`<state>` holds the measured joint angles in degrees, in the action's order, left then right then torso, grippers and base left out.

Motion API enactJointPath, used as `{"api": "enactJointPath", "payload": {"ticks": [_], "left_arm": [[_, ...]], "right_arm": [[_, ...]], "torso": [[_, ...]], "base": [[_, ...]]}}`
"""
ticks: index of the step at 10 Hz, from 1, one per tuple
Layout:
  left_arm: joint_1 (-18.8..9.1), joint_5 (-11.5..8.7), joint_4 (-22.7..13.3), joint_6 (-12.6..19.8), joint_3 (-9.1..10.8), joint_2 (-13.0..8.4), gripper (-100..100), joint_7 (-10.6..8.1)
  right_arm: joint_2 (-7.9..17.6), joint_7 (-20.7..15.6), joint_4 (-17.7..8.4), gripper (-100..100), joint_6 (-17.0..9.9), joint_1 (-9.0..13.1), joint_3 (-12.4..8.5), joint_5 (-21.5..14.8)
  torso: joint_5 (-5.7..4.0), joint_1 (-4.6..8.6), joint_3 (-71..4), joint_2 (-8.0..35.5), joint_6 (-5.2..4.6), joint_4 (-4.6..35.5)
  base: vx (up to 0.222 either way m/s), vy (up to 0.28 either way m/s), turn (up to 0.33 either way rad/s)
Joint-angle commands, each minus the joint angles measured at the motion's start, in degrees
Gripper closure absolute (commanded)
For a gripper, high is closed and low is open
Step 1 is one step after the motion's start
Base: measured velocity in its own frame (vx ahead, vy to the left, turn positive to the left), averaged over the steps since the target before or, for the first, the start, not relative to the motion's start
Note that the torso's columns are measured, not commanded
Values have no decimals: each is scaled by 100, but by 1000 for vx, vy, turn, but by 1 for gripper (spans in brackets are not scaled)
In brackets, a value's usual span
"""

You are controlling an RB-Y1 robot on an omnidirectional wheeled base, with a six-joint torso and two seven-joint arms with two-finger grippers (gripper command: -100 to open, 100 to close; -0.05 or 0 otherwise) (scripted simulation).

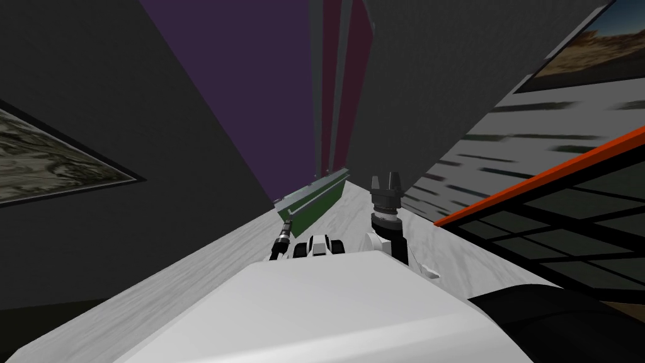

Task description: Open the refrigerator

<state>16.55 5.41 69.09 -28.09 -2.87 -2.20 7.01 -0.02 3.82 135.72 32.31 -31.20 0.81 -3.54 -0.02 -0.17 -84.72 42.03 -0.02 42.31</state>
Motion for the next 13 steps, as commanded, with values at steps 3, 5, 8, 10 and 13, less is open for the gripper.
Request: {"api": "enactJointPath", "payload": {"ticks": [3, 5, 8, 10, 13], "left_arm": [[148, 46, 144, 13, -76, 67, 100, 47], [160, 53, 170, 8, -90, 83, 100, 53], [307, 95, 255, -13, -157, 153, 100, 106], [306, 97, 260, -37, -157, 160, 100, 111], [430, 139, 508, 89, -242, 223, -100, 144]], "right_arm": [[-1, 0, 0, 0, 0, 1, 1, 0], [-1, 0, 0, 0, 0, 1, 1, 0], [-1, 0, 0, 0, 0, 1, 1, 0], [-1, 0, 0, 0, 0, 1, 1, 0], [0, 0, 0, 0, 0, -1, -1, 0]], "torso": [[7, 27, 22, 36, 0, -8], [3, 11, 17, 28, 8, -6], [8, 29, 18, 25, -1, -11], [7, 13, 20, 30, 1, -7], [8, -8, 12, 17, 16, -14]], "base": [[-148, -108, 11], [-114, -81, -2], [-128, -120, 23], [-129, -85, -1], [-74, -39, 69]]}}
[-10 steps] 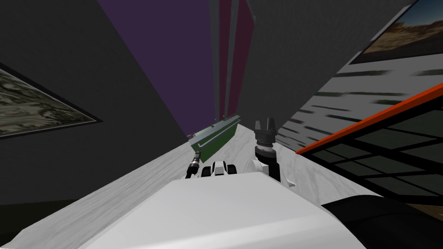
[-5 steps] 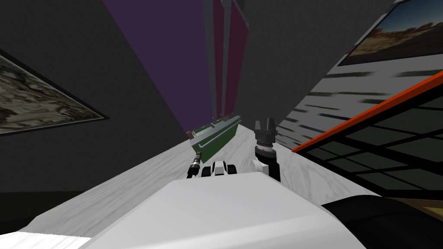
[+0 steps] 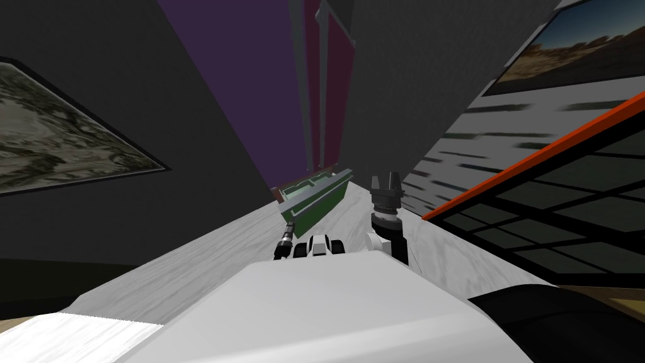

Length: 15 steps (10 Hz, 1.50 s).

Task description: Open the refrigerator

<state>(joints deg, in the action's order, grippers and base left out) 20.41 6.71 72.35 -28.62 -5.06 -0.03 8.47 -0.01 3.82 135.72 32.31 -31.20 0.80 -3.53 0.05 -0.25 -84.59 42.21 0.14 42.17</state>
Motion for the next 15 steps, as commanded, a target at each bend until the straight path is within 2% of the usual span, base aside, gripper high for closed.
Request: {"api": "enactJointPath", "payload": {"ticks": [1, 6, 7, 10, 11, 12, 15], "left_arm": [[89, 18, 364, 284, -46, 11, -100, -4], [312, 64, 1234, 994, -160, 37, -100, -13], [312, 64, 1275, 994, -160, 37, -100, -13], [446, 92, 1819, 1420, -229, 53, -100, -18], [424, 88, 1702, 1314, -217, 54, -100, -16], [426, 89, 1721, 1345, -219, 56, 0, -14], [426, 89, 1719, 1342, -219, 56, 0, -14]], "right_arm": [[1, 0, 0, 0, 0, 0, 0, 0], [1, 0, 0, 0, 0, 0, 0, 0], [1, 0, 0, 0, 0, 0, 0, 0], [1, 0, 0, 0, 0, 0, 0, 0], [1, 0, 0, 0, 0, 0, 0, 0], [1, 0, 0, 0, 0, 0, 0, 0], [1, 0, 0, 0, 0, -1, 0, 0]], "torso": [[3, -7, -8, -12, -8, 1], [-6, 29, 6, 13, -14, 13], [-6, 27, 5, 11, -14, 12], [-5, 25, 2, 8, -14, 11], [-5, 24, 3, 8, -14, 11], [-5, 25, 1, 5, -14, 10], [-5, 26, 2, 7, -14, 11]], "base": [[-13, 4, -53], [-16, 9, -20], [-15, 3, -5], [-18, 6, -15], [-8, 4, -4], [0, 0, 0], [0, 0, 0]]}}
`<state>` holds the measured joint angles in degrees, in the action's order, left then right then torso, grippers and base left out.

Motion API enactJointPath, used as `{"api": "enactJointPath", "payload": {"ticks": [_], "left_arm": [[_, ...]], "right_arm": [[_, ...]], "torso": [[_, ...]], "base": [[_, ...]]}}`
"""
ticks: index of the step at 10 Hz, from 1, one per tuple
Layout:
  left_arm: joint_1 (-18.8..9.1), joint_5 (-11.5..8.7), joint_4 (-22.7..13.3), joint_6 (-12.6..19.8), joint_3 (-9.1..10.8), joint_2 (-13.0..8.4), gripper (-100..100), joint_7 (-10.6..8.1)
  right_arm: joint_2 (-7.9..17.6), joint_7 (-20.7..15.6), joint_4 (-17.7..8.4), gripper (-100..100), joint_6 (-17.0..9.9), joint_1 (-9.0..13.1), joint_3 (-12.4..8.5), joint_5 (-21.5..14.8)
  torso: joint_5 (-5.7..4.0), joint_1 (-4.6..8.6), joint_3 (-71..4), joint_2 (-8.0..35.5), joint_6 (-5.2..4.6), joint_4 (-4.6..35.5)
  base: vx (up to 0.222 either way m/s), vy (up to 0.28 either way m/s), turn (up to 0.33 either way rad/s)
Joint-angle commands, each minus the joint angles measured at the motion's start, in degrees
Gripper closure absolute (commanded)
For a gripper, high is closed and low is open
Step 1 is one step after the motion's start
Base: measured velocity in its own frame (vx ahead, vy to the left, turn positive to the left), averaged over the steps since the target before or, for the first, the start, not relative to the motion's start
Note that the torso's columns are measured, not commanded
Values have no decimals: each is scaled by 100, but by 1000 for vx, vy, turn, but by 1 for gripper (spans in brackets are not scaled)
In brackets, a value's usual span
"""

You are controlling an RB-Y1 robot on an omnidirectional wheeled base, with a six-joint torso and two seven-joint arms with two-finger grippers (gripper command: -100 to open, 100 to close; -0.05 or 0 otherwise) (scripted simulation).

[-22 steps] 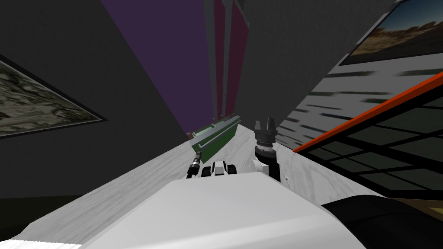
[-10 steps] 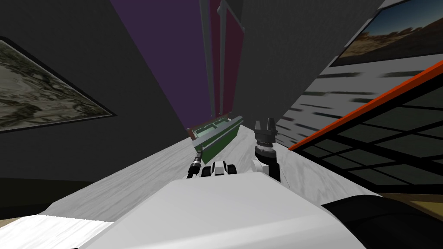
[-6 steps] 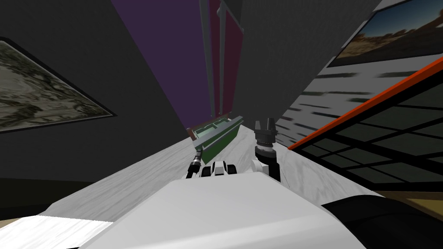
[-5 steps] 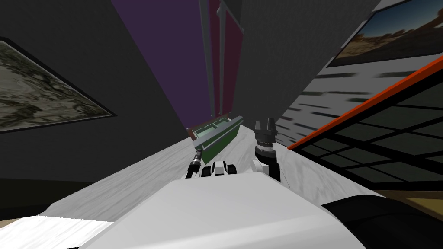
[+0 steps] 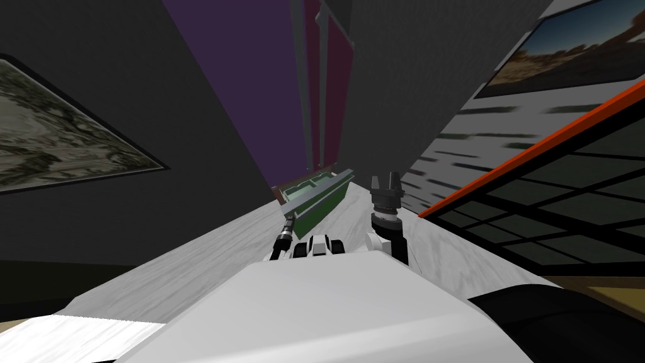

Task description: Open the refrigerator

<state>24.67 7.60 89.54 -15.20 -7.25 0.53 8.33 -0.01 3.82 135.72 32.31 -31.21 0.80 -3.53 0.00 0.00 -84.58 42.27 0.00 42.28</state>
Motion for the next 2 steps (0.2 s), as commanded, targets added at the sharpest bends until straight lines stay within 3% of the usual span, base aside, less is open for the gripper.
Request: {"api": "enactJointPath", "payload": {"ticks": [1, 2], "left_arm": [[0, 0, 0, 0, 0, 0, 0, 0], [0, 0, 0, 0, 0, 0, 0, 0]], "right_arm": [[0, 0, 0, 0, 0, 0, 0, 0], [0, 0, 0, 0, 0, 0, 0, 0]], "torso": [[0, 0, 1, 1, 0, 0], [0, -1, 1, 2, 0, 1]], "base": [[0, 0, 0], [0, 0, 0]]}}
